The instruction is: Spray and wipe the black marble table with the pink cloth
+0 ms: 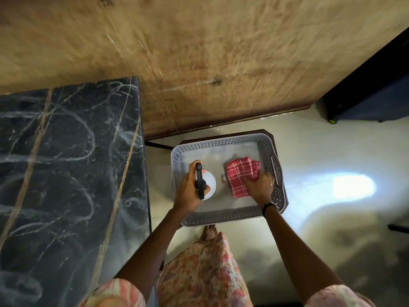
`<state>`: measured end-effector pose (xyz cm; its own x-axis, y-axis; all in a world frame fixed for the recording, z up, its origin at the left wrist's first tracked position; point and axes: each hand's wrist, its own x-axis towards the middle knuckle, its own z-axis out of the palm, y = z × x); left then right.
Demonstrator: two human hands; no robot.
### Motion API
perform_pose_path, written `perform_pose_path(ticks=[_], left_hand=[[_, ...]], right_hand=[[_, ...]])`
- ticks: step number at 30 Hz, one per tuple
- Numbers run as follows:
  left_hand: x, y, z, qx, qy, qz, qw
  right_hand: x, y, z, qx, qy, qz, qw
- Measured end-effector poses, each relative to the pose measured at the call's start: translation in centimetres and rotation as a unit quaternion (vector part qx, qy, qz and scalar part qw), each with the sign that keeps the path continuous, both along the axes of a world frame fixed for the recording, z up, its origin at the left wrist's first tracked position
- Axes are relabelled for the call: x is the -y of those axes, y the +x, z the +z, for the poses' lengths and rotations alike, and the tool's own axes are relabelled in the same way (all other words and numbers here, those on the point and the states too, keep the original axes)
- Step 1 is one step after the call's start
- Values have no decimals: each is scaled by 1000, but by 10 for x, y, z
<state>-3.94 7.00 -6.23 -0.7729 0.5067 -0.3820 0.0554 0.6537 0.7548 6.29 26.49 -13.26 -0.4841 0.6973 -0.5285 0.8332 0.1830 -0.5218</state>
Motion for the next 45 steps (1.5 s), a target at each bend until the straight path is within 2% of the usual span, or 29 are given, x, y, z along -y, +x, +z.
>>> perform_pose_path(ticks=[4, 7, 13, 19, 22, 28, 34, 39, 45], left_hand=[[2, -2, 18, -36, 7, 53, 998], [9, 0, 51, -36, 49, 90, 994], [74, 14, 139, -97, 148, 123, 976], [177, 27, 196, -72, 202, 177, 961], [230, 34, 203, -89, 219, 163, 958], [363, 41, 200, -102, 173, 181, 963], [477, 43, 196, -97, 81, 237, 963], [541, 52, 202, -5, 86, 292, 953], [573, 57, 208, 10, 84, 351, 932]], right_hand=[[14, 1, 37, -101, -140, -24, 985], [31, 0, 79, -174, -244, -62, 952], [86, -2, 174, -280, -332, -111, 894], [189, -19, 243, -304, -443, -102, 837], [253, -35, 255, -311, -476, -96, 817], [403, -68, 256, -301, -524, -85, 792], [526, -82, 254, -305, -567, -62, 763], [591, -82, 257, -291, -583, -47, 757], [631, -78, 257, -255, -580, 1, 773]])
